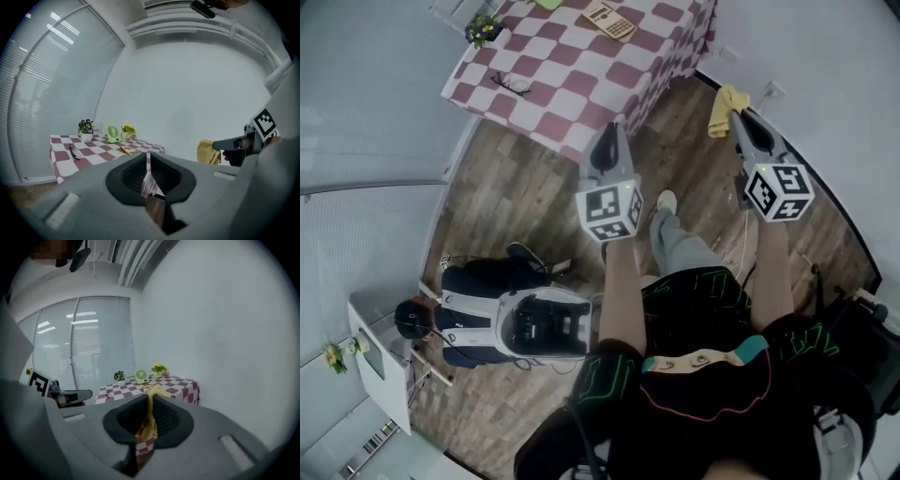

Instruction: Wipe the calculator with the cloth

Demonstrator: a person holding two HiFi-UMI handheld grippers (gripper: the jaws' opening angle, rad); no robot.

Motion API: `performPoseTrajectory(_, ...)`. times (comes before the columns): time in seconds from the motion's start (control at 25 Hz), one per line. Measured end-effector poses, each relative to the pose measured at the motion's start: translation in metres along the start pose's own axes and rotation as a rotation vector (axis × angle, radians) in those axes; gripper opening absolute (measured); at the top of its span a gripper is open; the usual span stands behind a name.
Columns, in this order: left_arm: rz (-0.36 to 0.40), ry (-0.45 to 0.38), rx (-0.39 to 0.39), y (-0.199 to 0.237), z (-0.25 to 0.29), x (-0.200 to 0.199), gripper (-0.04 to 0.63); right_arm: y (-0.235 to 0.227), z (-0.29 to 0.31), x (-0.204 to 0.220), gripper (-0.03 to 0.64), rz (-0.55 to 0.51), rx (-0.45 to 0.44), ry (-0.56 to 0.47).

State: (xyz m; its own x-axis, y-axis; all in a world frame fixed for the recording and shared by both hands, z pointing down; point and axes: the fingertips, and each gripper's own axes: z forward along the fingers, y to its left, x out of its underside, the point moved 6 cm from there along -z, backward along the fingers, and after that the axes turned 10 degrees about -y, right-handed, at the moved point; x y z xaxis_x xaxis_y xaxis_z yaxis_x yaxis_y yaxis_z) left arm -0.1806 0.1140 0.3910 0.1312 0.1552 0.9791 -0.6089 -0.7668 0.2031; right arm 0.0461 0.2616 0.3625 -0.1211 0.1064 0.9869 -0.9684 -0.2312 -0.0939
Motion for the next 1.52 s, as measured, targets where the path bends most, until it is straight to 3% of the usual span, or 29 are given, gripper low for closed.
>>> performPoseTrajectory(0.28, 0.011, 0.002, -0.038, 0.008, 0.093, -0.006, 0.014, -0.061, 0.07, -0.017, 0.034, 0.023, 0.008, -0.005)
performPoseTrajectory(0.48, 0.021, -0.003, -0.044, 0.015, 0.131, -0.017, 0.014, -0.08, 0.111, -0.041, 0.034, 0.02, -0.014, -0.039)
performPoseTrajectory(0.72, 0.038, 0.006, -0.086, 0.045, 0.158, -0.021, 0.014, -0.071, 0.174, -0.045, 0.034, 0.029, -0.092, -0.033)
performPoseTrajectory(1.12, -0.028, 0.053, -0.152, 0.116, 0.25, 0.009, 0.014, -0.068, 0.314, -0.03, 0.034, -0.022, -0.191, 0.065)
performPoseTrajectory(1.52, -0.063, 0.117, -0.196, 0.163, 0.295, 0.026, 0.014, -0.039, 0.425, -0.013, 0.035, -0.178, -0.397, 0.188)
